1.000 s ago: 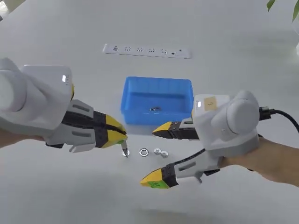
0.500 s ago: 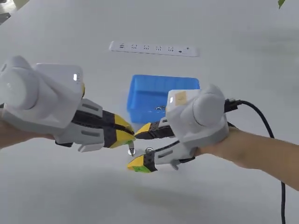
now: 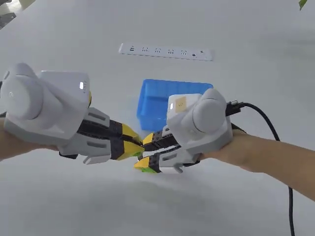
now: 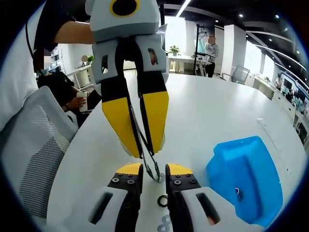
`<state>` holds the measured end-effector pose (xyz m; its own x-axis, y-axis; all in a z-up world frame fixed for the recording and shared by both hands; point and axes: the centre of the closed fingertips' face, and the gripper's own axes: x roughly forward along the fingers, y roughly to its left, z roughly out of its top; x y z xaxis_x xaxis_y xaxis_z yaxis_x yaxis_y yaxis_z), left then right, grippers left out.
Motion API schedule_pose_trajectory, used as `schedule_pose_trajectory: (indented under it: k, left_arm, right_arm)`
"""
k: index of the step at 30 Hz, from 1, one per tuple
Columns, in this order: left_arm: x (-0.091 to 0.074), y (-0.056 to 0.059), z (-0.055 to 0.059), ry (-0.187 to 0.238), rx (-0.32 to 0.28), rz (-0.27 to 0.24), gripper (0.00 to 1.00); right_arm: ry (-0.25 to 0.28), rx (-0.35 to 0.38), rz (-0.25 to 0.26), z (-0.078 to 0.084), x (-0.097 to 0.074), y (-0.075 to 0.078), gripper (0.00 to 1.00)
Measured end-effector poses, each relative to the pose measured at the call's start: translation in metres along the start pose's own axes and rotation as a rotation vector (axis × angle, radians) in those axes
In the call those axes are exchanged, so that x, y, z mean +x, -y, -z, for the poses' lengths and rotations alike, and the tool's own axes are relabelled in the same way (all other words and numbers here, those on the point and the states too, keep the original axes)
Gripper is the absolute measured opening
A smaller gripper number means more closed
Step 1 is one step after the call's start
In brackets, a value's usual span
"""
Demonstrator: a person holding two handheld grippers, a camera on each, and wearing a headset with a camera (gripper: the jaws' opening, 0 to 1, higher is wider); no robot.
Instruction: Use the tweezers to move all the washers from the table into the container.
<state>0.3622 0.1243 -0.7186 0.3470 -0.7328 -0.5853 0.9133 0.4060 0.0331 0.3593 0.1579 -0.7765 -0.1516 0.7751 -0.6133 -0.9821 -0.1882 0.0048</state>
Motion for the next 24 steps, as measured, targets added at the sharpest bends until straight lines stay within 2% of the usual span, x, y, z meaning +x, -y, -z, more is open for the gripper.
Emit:
schedule_pose_trajectory:
  k: [6,12,17,20,24]
  left_arm:
    - [0.0012,-0.0021,-0.0005,0.000,0.002,-0.003,0.08]
    - [0.0020,-0.0040,-0.0009,-0.005,-0.002,-0.008,0.08]
    - [0.0038,-0.0034,-0.0010,-0.013,0.016,-0.014,0.09]
    - [0.0045,-0.0017,0.0016,-0.022,0.004,-0.005,0.17]
    - [0.0019,-0.0016,-0.0018,-0.013,0.004,-0.014,0.21]
  right_arm:
    - [-0.011,-0.029,-0.012,0.0004,0.0025,-0.0029,0.12]
    - [-0.018,-0.082,0.005,0.0013,0.0023,-0.0008,0.10]
    - [-0.006,-0.074,0.009,0.0016,0.0010,-0.0002,0.10]
    - [-0.005,-0.073,0.013,0.0010,0.0013,0.0004,0.09]
    - [0.003,-0.074,0.012,-0.0022,0.0003,-0.0010,0.09]
